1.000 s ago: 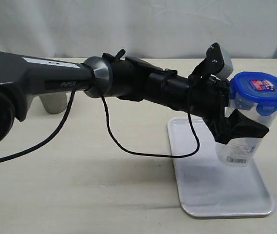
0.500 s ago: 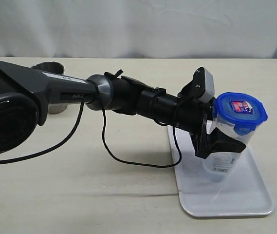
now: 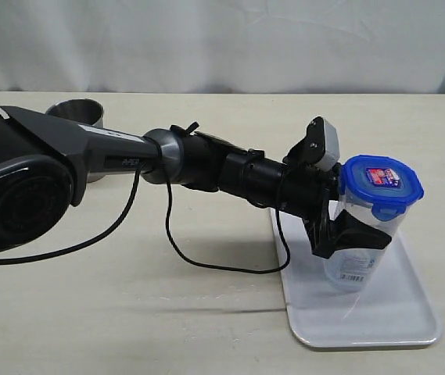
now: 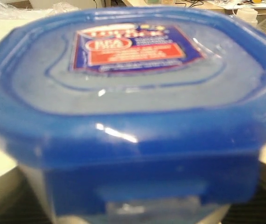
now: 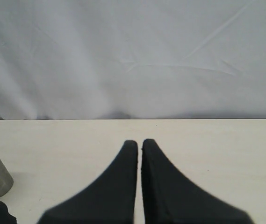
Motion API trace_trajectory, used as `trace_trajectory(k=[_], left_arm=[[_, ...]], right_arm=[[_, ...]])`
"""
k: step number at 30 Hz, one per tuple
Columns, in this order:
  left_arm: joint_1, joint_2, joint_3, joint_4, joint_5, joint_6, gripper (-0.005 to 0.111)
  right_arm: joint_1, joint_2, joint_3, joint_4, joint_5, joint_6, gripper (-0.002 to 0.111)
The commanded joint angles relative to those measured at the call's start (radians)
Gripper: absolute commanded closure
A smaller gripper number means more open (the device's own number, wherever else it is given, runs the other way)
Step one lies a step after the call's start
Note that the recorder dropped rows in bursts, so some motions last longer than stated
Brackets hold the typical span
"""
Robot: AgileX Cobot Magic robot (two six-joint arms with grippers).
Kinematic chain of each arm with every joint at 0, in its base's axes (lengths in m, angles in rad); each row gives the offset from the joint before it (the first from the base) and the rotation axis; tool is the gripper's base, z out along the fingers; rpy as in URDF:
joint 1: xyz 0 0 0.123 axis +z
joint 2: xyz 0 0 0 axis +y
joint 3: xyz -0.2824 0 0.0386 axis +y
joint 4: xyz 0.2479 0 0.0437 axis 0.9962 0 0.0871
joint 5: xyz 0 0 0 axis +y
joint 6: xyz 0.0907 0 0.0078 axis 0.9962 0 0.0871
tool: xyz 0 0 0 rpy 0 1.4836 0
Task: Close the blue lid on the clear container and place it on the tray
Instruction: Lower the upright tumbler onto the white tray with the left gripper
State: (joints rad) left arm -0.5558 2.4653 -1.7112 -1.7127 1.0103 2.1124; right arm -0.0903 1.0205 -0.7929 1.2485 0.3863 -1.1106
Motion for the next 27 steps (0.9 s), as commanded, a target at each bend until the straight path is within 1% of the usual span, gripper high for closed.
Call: trace_trajectory(k=[1, 3, 7, 8, 10, 11, 13, 21, 27], left_arm=[[0.002, 0.013, 0.0, 0.036, -0.041, 0.03, 0.097], [0.002, 0.013, 0.0, 0.042, -0.057, 0.03, 0.081], [0.002, 0.013, 0.0, 0.063, -0.062, 0.03, 0.04], [0.002, 0.013, 0.0, 0.063, -0.062, 0.03, 0.032], [0.002, 0.013, 0.0, 0.063, -0.062, 0.03, 0.023], [0.002, 0.013, 0.0, 0.063, -0.066, 0.03, 0.02], [0.002, 0.013, 0.0, 0.063, -0.07, 0.03, 0.018], [0.004, 0.009, 0.0, 0.07, -0.071, 0.03, 0.018], [0.018, 0.009, 0.0, 0.194, -0.056, 0.03, 0.018]], right_arm=[[-0.006, 0.003, 0.003, -0.01, 0.007, 0.001, 0.104], [-0.006, 0.003, 0.003, -0.01, 0.007, 0.001, 0.104], [-0.006, 0.003, 0.003, -0.01, 0.007, -0.002, 0.104], [-0.006, 0.003, 0.003, -0.01, 0.007, -0.002, 0.104], [-0.006, 0.003, 0.003, -0.01, 0.007, -0.002, 0.104], [-0.006, 0.003, 0.003, -0.01, 0.007, -0.002, 0.104], [-0.006, 0.003, 0.003, -0.01, 0.009, -0.001, 0.104], [-0.004, 0.003, 0.003, -0.01, 0.011, -0.001, 0.104], [-0.004, 0.003, 0.003, -0.01, 0.011, -0.001, 0.104]])
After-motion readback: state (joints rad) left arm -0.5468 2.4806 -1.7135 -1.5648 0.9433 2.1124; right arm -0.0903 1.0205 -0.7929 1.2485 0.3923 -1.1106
